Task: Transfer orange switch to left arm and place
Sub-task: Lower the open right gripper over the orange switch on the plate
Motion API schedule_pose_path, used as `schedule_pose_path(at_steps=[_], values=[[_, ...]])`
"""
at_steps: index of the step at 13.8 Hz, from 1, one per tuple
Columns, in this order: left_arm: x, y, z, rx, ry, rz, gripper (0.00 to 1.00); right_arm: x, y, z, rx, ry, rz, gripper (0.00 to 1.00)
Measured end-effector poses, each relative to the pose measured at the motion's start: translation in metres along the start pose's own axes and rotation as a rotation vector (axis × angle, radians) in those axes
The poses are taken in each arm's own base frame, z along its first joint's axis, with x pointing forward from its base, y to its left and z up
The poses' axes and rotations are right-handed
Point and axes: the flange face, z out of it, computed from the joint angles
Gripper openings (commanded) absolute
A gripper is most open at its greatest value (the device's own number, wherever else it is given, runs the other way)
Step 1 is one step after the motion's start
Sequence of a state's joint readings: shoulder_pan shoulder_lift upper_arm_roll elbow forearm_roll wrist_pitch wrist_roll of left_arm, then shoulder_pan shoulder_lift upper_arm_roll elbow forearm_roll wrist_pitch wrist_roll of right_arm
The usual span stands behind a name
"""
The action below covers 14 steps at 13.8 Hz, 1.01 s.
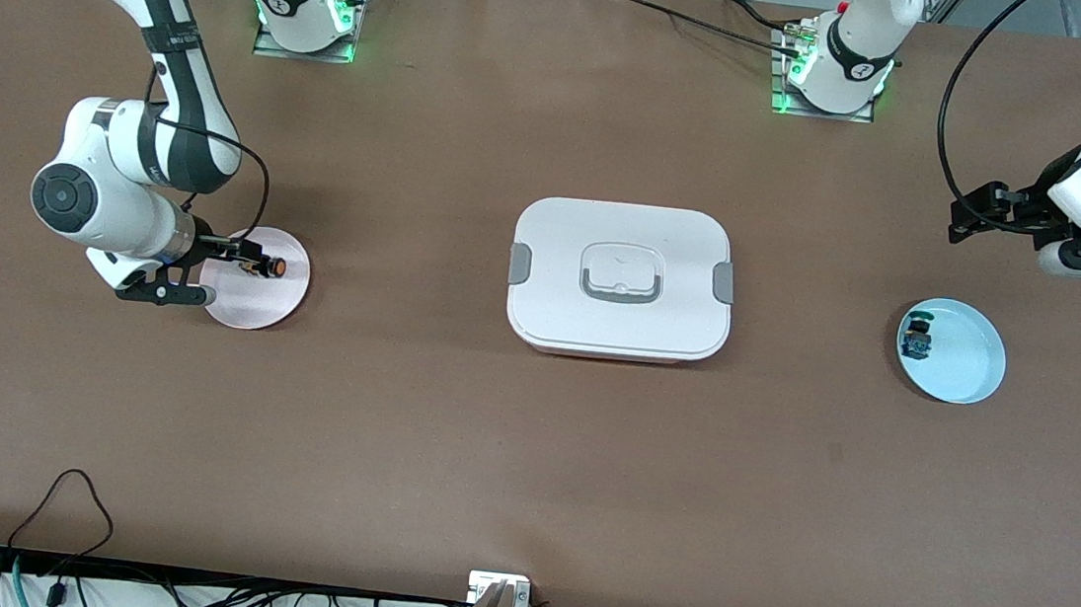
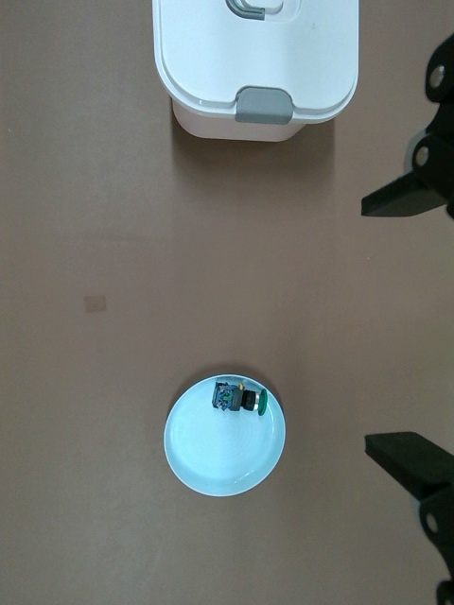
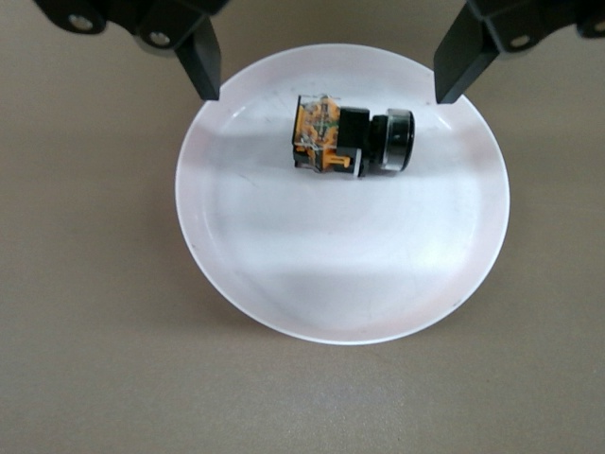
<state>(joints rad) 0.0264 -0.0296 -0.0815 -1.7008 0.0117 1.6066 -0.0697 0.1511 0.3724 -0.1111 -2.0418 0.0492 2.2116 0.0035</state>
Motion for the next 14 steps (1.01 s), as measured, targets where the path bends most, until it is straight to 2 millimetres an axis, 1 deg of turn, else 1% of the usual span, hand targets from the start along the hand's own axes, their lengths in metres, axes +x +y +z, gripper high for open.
schedule_pose_path(at_steps=[5, 10, 14], values=[[0.000, 0.000, 0.000, 0.000, 0.000, 0.000, 1.00, 0.006, -0.013, 0.023, 0.003, 0.012, -0.006, 1.00], [0.000, 0.000, 0.000, 0.000, 0.000, 0.000, 1.00, 0.008, -0.013, 0.041, -0.002, -0.003, -0.004, 1.00], [0.000, 0.000, 0.000, 0.000, 0.000, 0.000, 1.00, 0.003, -0.012, 0.063, -0.005, -0.002, -0.004, 1.00]])
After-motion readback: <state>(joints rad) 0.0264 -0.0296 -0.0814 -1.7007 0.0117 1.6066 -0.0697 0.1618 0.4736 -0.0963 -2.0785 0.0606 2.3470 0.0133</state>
